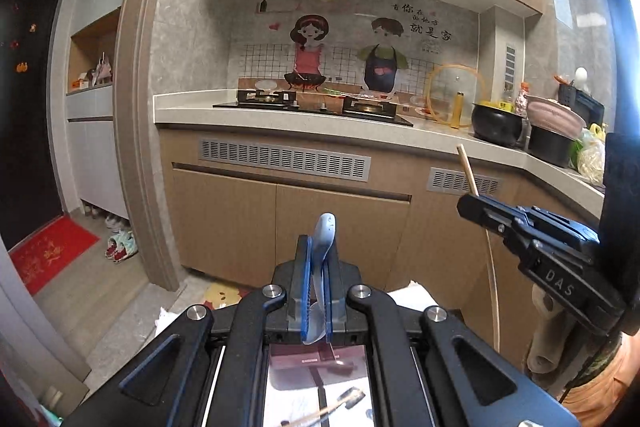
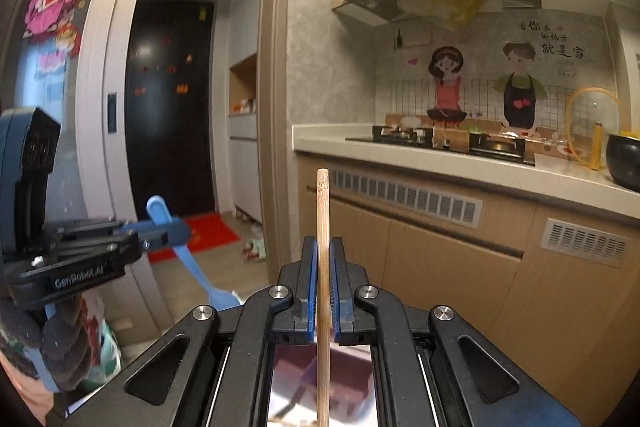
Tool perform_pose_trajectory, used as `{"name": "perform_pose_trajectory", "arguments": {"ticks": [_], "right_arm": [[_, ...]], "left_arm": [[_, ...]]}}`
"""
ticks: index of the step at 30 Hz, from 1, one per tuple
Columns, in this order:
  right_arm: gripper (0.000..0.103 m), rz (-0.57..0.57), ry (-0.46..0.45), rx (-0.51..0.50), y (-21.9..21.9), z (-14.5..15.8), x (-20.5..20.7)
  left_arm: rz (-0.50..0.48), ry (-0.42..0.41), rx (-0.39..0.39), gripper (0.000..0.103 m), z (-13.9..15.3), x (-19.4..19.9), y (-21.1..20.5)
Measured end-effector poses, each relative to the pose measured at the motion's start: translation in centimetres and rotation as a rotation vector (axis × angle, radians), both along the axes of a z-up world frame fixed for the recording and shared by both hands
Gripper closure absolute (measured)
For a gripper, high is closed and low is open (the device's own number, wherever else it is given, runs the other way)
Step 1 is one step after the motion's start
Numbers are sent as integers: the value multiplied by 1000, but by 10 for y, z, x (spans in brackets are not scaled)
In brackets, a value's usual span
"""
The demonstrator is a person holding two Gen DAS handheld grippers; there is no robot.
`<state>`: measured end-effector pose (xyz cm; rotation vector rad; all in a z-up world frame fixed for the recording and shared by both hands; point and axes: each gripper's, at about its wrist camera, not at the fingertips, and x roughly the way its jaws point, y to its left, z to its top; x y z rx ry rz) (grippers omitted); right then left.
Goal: Organize utensils
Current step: 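Drop the blue spatula into the purple holder while the right tool drops the chopstick in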
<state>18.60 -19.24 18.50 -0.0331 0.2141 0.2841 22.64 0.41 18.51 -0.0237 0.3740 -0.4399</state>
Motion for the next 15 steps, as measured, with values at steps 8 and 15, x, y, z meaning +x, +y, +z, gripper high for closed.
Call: {"name": "perform_pose_trajectory", "arguments": {"ticks": [8, 15], "right_arm": [[97, 5, -33, 20, 4, -14, 70], [97, -23, -17, 38, 7, -60, 119]], "left_arm": [[-42, 111, -6, 100, -33, 60, -11], [-53, 226, -7, 100, -84, 97, -15]]}}
